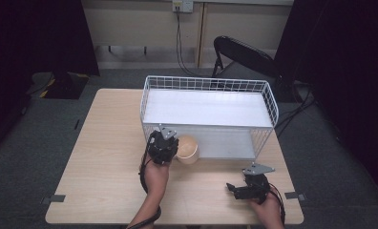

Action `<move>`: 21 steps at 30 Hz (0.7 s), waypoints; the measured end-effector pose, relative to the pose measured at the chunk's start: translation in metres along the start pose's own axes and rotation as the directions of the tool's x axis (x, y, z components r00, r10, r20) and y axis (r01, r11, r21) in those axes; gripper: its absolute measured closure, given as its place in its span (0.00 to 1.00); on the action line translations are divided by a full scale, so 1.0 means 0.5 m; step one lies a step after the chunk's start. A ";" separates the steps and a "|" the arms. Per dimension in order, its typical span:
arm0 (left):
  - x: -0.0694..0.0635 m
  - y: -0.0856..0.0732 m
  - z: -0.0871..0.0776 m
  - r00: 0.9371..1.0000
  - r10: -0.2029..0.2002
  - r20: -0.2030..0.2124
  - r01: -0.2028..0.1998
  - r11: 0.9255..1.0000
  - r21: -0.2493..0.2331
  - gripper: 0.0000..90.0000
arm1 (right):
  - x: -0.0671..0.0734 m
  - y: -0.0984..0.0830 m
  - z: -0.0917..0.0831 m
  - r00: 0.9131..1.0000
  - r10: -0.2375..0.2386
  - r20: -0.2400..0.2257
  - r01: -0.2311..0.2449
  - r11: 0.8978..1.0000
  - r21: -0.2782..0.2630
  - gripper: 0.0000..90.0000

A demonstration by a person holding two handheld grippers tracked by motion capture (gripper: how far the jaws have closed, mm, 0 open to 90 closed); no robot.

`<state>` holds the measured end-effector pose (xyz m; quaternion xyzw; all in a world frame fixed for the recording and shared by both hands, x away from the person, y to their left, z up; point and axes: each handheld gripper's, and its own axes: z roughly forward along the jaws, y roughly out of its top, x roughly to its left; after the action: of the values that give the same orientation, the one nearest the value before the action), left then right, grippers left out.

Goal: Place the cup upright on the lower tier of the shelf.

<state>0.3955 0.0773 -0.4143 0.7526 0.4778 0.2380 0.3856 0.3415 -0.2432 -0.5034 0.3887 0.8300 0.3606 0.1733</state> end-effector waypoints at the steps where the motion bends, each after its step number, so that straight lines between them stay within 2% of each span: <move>1: -0.001 0.000 0.002 1.000 -0.007 0.000 0.007 1.000 -0.007 0.95 | 0.000 0.000 0.000 1.000 0.000 0.000 0.000 1.000 0.000 0.13; 13: -0.001 0.001 0.016 0.999 0.004 -0.038 -0.004 1.000 -0.015 0.95 | 0.000 0.000 0.000 1.000 0.000 0.000 0.000 1.000 0.000 0.13; 18: -0.003 0.002 0.023 0.999 -0.011 -0.045 0.010 0.999 -0.031 0.95 | 0.000 0.000 0.000 1.000 0.000 0.000 0.000 1.000 0.000 0.13; 21: -0.005 0.005 0.025 0.999 -0.007 -0.051 0.005 0.999 -0.035 0.95 | 0.000 0.000 0.000 1.000 0.000 0.000 0.000 1.000 0.000 0.13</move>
<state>0.4048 0.0701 -0.4199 0.7379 0.4856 0.2643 0.3871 0.3415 -0.2432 -0.5034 0.3887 0.8299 0.3607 0.1734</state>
